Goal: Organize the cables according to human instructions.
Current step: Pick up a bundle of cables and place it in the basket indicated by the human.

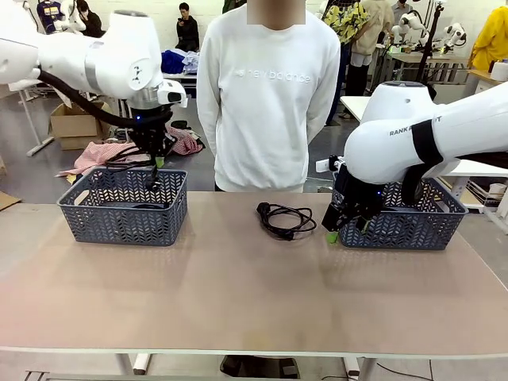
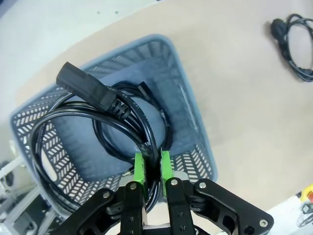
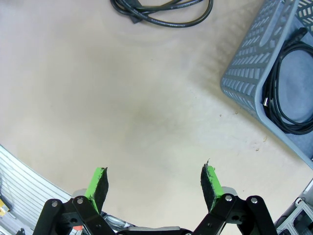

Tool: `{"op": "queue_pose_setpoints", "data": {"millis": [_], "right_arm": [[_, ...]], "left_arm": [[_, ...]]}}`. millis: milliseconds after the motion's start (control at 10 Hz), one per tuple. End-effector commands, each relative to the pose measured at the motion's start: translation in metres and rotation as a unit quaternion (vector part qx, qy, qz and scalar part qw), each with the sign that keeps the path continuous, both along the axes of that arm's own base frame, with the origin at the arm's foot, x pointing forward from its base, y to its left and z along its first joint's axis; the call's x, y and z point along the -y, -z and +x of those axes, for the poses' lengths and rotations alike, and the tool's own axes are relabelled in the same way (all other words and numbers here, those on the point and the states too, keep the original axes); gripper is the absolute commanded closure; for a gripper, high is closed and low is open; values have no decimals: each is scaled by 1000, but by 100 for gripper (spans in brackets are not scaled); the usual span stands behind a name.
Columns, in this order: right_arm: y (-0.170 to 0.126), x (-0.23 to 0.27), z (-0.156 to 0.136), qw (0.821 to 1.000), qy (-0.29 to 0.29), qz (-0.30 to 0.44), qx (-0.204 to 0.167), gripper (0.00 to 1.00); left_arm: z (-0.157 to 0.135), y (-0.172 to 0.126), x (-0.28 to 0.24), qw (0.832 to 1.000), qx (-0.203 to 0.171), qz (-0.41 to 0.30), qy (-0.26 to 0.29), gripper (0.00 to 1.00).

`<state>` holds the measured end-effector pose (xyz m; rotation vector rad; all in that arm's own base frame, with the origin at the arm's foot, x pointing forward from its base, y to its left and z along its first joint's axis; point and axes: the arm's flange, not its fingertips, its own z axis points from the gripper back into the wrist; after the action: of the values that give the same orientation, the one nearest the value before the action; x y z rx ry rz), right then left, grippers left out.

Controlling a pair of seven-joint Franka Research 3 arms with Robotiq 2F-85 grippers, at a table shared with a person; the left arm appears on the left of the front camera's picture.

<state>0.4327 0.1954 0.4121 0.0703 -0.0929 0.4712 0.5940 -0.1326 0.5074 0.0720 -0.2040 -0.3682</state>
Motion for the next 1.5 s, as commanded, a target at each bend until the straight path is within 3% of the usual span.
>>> {"op": "queue_pose_setpoints", "data": {"millis": [0,800,900,1000,1100,1200,1300,1400], "right_arm": [[-2,0,0,1000,0,1,2,0],[-2,0,0,1000,0,1,2,0],[-2,0,0,1000,0,1,2,0],[-2,0,0,1000,0,1,2,0],[-2,0,0,1000,0,1,2,0],[-2,0,0,1000,0,1,2,0],[-2,0,0,1000,0,1,2,0],[-2,0,0,1000,0,1,2,0]], "left_arm": [[-6,8,-16,1000,7,-22,0,100],[0,50,-24,999,-4,-21,-34,100],[1,52,-24,999,-5,-18,-36,65],[1,52,-25,999,-4,-18,-39,65],[2,52,-24,999,-3,-18,-43,46],[2,52,-25,999,-3,-16,-48,61],[2,51,-24,999,-4,-17,-49,27],[3,51,-24,999,-5,-17,-50,42]]}}
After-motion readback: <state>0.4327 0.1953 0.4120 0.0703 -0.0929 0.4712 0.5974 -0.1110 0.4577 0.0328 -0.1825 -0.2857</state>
